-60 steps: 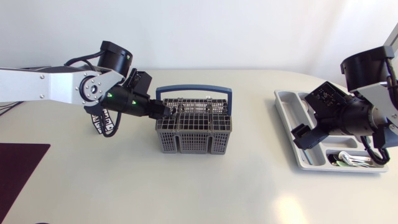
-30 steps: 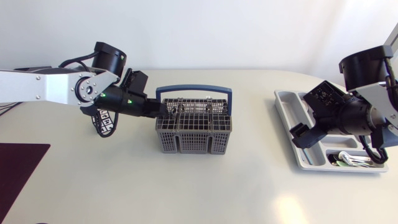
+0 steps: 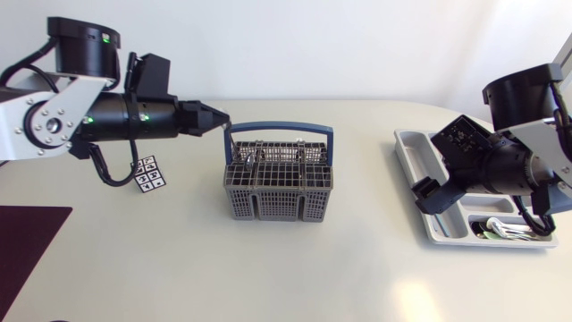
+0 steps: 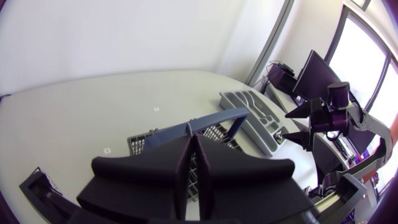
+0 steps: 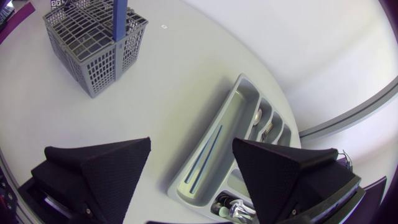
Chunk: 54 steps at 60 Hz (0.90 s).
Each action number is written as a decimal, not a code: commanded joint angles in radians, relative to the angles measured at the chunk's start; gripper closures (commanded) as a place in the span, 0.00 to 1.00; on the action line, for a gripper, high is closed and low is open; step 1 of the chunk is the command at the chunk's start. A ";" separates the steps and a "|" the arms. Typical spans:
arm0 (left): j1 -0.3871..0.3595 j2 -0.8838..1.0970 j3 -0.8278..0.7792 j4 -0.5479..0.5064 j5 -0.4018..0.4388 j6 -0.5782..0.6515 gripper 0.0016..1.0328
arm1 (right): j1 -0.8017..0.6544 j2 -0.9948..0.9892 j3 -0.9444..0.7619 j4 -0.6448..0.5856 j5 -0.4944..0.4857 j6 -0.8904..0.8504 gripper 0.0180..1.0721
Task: Transfer all utensils from the basket to the drawer tray.
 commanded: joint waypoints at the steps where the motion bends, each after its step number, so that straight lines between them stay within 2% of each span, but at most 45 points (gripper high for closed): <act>1: 0.002 -0.061 -0.019 0.017 0.018 -0.023 0.95 | 0.024 -0.028 -0.013 -0.002 0.009 0.029 0.10; 10: -0.010 -0.127 -0.016 0.008 0.031 -0.017 0.95 | 0.050 -0.063 -0.007 -0.007 -0.027 0.042 0.10; 16: -0.047 -0.145 -0.010 -0.016 0.046 -0.001 0.95 | 0.061 -0.097 -0.006 -0.011 -0.069 0.043 0.10; 21: -0.095 -0.144 0.005 -0.052 0.068 0.029 0.95 | 0.064 -0.123 0.007 -0.039 -0.188 0.043 0.10; 31: -0.204 -0.066 0.062 -0.149 0.161 0.097 0.95 | 0.061 -0.138 0.022 -0.083 -0.406 0.042 0.10; 35: -0.236 -0.041 0.076 -0.170 0.170 0.120 0.95 | 0.064 -0.140 0.019 -0.088 -0.512 0.040 0.10; 39: -0.279 0.002 0.109 -0.229 0.215 0.164 0.95 | 0.070 -0.134 0.014 -0.088 -0.598 0.040 0.10; 43: -0.310 0.022 0.128 -0.243 0.250 0.172 0.95 | 0.084 -0.118 0.008 -0.083 -0.687 0.042 0.11; 54: -0.380 0.065 0.172 -0.285 0.331 0.181 0.95 | 0.178 -0.092 -0.015 -0.045 -0.799 0.054 0.14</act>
